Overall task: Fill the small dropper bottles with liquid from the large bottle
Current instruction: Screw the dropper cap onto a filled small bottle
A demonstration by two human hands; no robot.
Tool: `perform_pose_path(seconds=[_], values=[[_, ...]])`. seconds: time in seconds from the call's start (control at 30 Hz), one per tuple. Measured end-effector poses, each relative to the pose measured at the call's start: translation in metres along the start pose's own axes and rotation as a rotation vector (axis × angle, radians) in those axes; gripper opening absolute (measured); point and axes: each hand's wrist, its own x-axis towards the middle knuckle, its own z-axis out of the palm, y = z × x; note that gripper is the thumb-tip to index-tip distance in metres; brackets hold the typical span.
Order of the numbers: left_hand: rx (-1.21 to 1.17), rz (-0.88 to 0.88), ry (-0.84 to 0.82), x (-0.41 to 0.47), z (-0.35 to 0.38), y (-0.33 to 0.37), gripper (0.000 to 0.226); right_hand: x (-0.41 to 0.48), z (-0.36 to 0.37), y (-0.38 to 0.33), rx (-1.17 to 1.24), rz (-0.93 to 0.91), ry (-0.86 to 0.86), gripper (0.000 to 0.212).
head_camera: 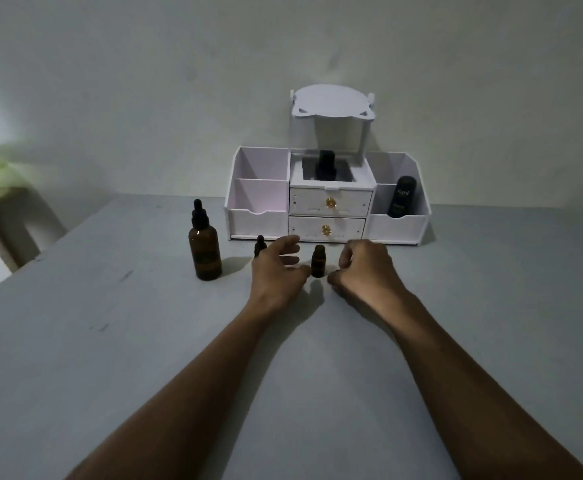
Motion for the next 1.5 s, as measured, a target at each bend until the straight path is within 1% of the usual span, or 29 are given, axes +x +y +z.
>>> perform_pose_path(seconds=[0.07,0.17,0.27,0.37,0.5,0.73,0.77,0.87,0.9,0.93,1.07,1.2,1.27,1.37,1.43,1.5], values=[[-0.028,-0.032,-0.027,0.005,0.004,0.0,0.064,0.004,-0.01,0.002,0.065,-0.053,0.091,0.024],[-0.046,-0.028,-0.061,0.009,0.009,0.001,0.064,0.007,-0.024,0.004,0.231,-0.178,0.218,0.023],[-0.067,-0.015,-0.076,0.008,0.012,-0.002,0.061,0.009,-0.029,0.006,0.385,-0.229,0.191,0.022],[-0.025,0.024,-0.061,0.011,0.011,-0.007,0.054,0.013,-0.027,0.008,0.461,-0.264,0.148,0.025],[0.016,0.073,-0.041,0.013,0.011,-0.011,0.047,0.019,-0.021,0.009,0.438,-0.304,0.115,0.026],[0.027,0.102,-0.031,0.011,0.014,-0.01,0.034,0.027,-0.02,0.007,0.273,-0.353,0.097,0.028],[0.024,0.106,-0.029,0.011,0.014,-0.01,0.034,0.028,-0.02,0.006,0.255,-0.36,0.093,0.031],[0.028,0.121,-0.028,0.012,0.014,-0.011,0.031,0.031,-0.015,0.0,0.25,-0.39,0.075,0.051],[0.028,0.127,-0.03,0.012,0.014,-0.012,0.03,0.031,-0.011,-0.002,0.252,-0.393,0.064,0.054],[0.026,0.128,-0.032,0.012,0.014,-0.012,0.029,0.032,-0.007,-0.003,0.245,-0.394,0.052,0.054],[0.025,0.132,-0.041,0.014,0.012,-0.013,0.027,0.034,0.004,-0.001,0.179,-0.386,0.033,0.039],[0.012,0.124,-0.056,0.016,0.011,-0.014,0.028,0.036,0.007,0.006,0.225,-0.339,0.077,0.033],[0.011,0.122,-0.054,0.015,0.011,-0.014,0.026,0.036,0.009,0.006,0.232,-0.327,0.096,0.034],[0.022,0.14,-0.054,0.014,0.01,-0.014,0.025,0.034,0.011,0.007,0.268,-0.356,0.115,0.044],[0.032,0.146,-0.058,0.014,0.01,-0.013,0.028,0.033,0.01,0.008,0.302,-0.383,0.129,0.038],[0.039,0.143,-0.058,0.014,0.01,-0.014,0.03,0.034,0.012,0.008,0.285,-0.396,0.14,0.032]])
